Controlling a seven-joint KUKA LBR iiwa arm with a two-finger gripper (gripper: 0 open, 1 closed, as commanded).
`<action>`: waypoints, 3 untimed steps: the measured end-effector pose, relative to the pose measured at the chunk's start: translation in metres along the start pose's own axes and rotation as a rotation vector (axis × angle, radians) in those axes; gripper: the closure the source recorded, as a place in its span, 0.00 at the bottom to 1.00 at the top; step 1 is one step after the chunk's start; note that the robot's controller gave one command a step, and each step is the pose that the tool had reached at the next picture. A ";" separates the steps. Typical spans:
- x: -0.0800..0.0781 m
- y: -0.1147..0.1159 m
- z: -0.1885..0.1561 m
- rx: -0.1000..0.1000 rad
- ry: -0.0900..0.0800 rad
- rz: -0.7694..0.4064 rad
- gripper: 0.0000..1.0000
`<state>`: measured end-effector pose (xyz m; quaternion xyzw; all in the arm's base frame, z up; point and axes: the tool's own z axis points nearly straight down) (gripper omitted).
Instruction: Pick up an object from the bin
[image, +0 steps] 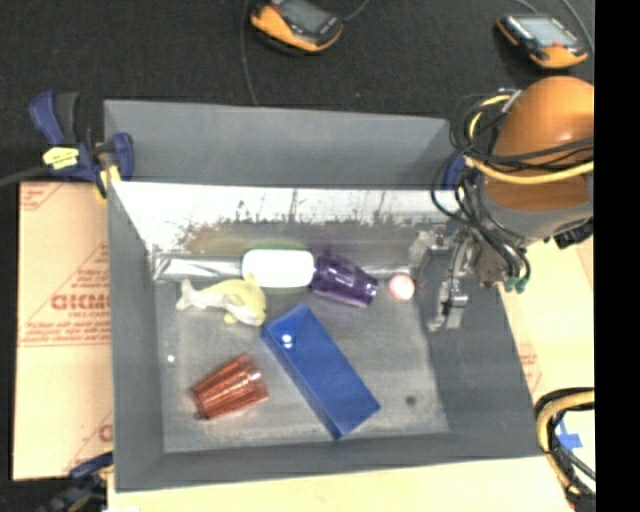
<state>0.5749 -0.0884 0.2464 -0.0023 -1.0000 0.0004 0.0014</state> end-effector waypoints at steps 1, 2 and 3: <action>-0.001 0.000 -0.003 0.001 -0.007 -0.002 0.00; -0.060 0.042 0.039 0.003 -0.016 -0.052 0.00; -0.054 0.076 0.047 0.006 -0.015 -0.275 0.00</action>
Offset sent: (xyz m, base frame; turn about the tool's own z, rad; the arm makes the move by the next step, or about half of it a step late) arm 0.0618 0.0470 -0.0457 -0.0553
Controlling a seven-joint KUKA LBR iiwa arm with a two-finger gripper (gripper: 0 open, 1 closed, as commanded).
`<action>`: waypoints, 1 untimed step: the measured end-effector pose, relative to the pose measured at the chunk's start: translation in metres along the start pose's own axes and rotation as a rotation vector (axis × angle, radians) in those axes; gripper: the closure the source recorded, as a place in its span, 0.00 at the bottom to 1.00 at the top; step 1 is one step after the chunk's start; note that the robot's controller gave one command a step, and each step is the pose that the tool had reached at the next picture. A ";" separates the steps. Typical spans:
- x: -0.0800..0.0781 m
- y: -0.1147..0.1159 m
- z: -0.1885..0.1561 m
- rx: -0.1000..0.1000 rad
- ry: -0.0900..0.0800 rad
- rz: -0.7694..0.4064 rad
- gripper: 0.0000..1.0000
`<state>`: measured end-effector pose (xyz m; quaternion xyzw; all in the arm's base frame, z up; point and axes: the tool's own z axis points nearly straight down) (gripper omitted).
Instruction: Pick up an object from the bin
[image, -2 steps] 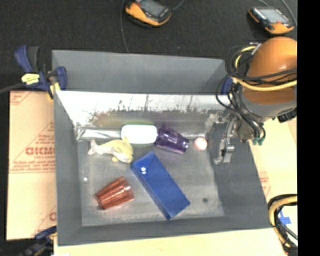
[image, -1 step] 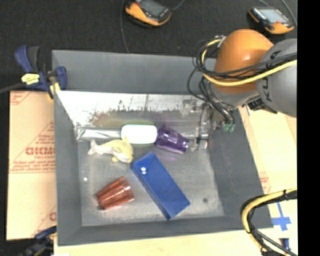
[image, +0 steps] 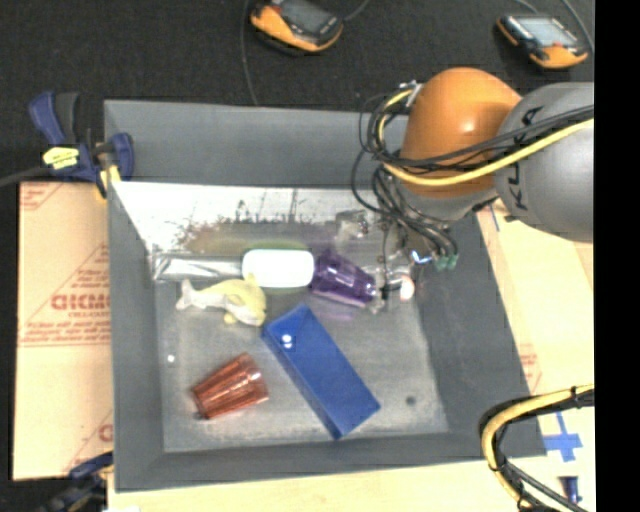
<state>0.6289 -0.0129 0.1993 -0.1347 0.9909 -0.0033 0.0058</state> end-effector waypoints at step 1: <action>-0.027 0.050 0.065 -0.002 -0.006 0.086 0.00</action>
Offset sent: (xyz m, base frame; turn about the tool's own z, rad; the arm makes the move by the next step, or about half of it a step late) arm 0.0024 0.0651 -0.1121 0.0447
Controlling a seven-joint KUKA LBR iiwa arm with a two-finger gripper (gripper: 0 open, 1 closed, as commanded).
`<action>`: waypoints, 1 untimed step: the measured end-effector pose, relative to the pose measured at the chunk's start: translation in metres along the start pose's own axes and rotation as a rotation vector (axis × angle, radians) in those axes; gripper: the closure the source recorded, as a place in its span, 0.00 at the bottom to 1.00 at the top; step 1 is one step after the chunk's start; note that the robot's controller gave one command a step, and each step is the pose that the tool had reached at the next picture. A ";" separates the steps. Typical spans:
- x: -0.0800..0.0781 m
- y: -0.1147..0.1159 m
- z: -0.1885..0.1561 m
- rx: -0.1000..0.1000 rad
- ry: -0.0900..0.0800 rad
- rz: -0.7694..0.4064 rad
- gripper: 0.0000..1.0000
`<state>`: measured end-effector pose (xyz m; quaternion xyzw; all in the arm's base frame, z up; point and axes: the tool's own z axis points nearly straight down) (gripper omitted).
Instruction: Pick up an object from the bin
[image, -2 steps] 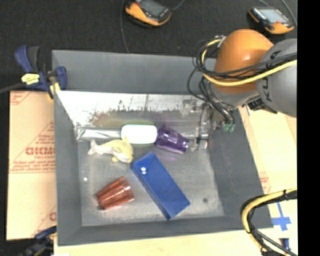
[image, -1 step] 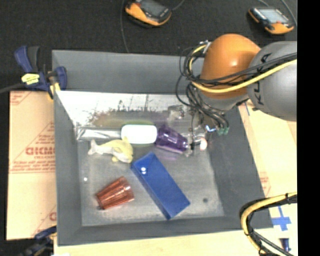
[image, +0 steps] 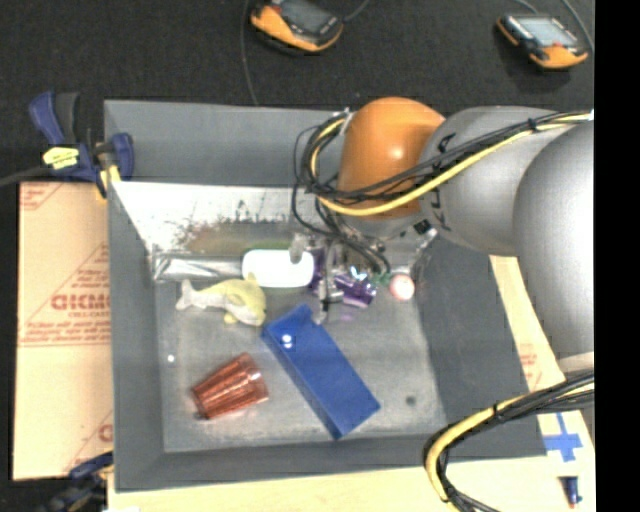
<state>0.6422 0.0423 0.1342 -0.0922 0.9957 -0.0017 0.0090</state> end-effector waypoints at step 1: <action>0.009 0.013 0.046 0.003 -0.008 -0.041 0.00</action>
Offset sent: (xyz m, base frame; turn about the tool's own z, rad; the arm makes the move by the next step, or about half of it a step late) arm -0.0246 0.0690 -0.0642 -0.0405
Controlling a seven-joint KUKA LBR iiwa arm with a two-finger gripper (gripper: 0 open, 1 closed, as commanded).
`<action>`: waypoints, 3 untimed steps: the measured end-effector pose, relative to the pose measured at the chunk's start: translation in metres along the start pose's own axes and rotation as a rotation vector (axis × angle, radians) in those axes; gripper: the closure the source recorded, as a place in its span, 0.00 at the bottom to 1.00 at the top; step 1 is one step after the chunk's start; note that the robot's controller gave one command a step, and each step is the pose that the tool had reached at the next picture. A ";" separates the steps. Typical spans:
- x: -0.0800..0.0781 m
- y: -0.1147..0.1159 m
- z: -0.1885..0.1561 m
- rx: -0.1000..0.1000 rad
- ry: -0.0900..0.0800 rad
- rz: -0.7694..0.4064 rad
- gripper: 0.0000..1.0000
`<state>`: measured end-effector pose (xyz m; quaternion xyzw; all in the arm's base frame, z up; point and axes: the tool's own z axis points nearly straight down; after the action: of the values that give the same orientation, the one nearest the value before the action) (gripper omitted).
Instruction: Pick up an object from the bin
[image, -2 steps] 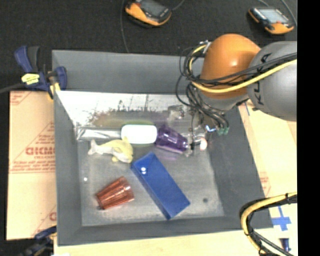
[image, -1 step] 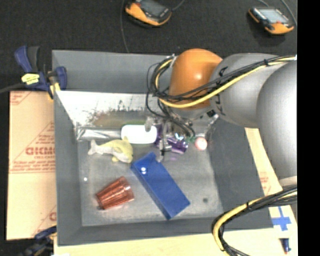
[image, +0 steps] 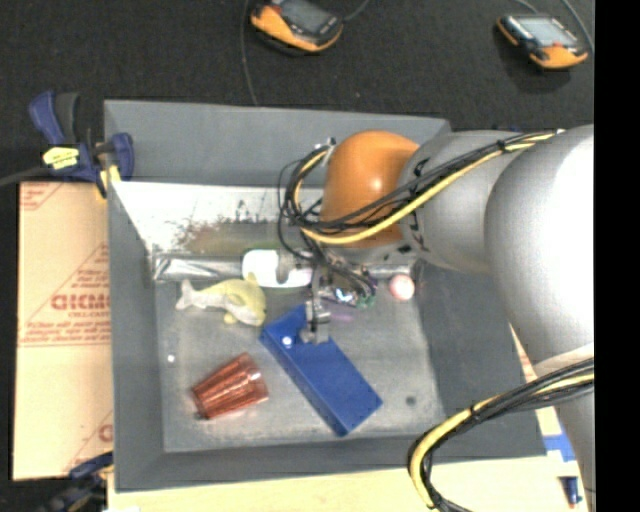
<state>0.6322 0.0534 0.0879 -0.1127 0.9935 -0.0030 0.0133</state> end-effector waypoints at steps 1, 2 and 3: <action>-0.001 0.054 0.013 -0.002 0.004 0.003 0.00; 0.030 0.077 0.012 0.002 -0.006 -0.040 1.00; 0.030 0.077 0.012 0.003 -0.006 -0.040 1.00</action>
Offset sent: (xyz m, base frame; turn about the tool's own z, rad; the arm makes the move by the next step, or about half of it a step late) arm -0.0502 0.0692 -0.0179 -0.0397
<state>0.5862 0.1221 0.0740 -0.1325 0.9910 -0.0042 0.0164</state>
